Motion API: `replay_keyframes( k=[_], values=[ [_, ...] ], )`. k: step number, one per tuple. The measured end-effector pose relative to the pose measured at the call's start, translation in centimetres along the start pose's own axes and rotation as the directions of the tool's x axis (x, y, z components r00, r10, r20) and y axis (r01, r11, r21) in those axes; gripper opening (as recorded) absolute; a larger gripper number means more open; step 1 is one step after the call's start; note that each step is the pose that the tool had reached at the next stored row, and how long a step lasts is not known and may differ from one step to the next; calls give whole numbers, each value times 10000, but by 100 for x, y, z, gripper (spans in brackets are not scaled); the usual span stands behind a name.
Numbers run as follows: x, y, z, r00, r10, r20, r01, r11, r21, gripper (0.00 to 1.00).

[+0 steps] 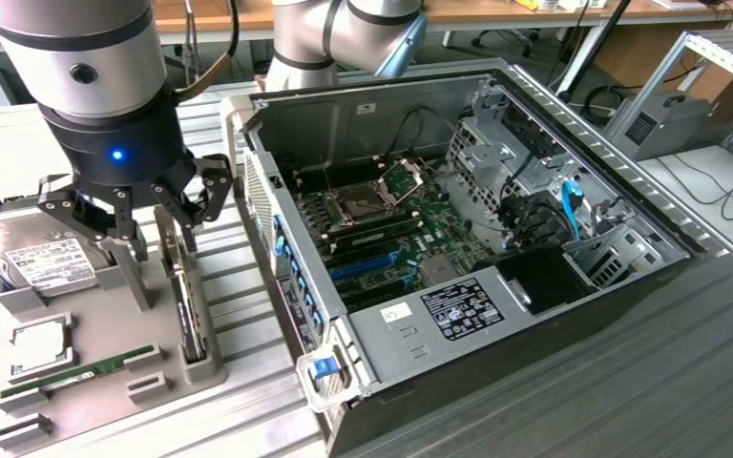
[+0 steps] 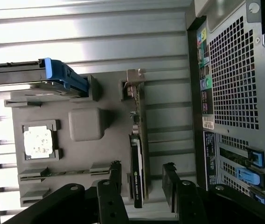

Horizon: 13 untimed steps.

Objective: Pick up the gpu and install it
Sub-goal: 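Pick up the gpu and move the gpu toward the slot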

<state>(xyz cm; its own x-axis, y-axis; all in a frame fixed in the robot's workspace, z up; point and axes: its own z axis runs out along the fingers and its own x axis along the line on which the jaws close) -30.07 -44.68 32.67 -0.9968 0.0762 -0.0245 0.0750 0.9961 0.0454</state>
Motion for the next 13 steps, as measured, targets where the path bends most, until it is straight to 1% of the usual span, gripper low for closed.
replay_keyframes(
  k=[13],
  values=[
    [4, -8, 170, 10000, 0, -2, 0, 10000, 1, 48]
  ],
)
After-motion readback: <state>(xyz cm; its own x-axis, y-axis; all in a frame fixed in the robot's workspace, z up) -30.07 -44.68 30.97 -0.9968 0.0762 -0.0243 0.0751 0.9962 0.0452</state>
